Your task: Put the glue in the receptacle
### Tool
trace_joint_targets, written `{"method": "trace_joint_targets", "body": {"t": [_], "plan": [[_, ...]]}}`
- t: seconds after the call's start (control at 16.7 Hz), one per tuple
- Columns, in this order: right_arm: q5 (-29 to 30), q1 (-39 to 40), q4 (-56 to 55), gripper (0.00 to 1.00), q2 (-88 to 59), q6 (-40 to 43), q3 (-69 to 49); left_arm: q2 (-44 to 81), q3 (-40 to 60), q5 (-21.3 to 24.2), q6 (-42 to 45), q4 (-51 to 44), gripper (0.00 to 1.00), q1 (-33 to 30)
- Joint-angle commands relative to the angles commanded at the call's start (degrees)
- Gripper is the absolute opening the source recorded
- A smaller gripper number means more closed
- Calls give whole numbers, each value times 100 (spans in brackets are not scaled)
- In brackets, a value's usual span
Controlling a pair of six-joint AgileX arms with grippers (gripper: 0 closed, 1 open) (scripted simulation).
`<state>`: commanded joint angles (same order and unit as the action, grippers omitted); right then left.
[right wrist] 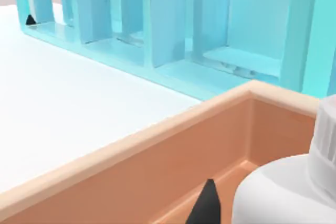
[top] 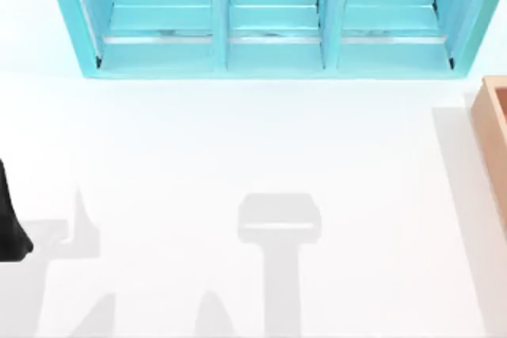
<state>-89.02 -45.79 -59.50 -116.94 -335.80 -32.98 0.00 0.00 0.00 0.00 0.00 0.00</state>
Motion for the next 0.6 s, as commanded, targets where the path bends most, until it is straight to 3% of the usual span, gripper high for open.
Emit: {"method": "trace_joint_targets", "body": {"t": [0.36, 0.6], "plan": [[0, 0, 0, 98, 0, 0, 0, 0, 0, 0, 0, 0, 100, 0], [0, 0, 0, 100, 0, 0, 0, 0, 0, 0, 0, 0, 100, 0]]}}
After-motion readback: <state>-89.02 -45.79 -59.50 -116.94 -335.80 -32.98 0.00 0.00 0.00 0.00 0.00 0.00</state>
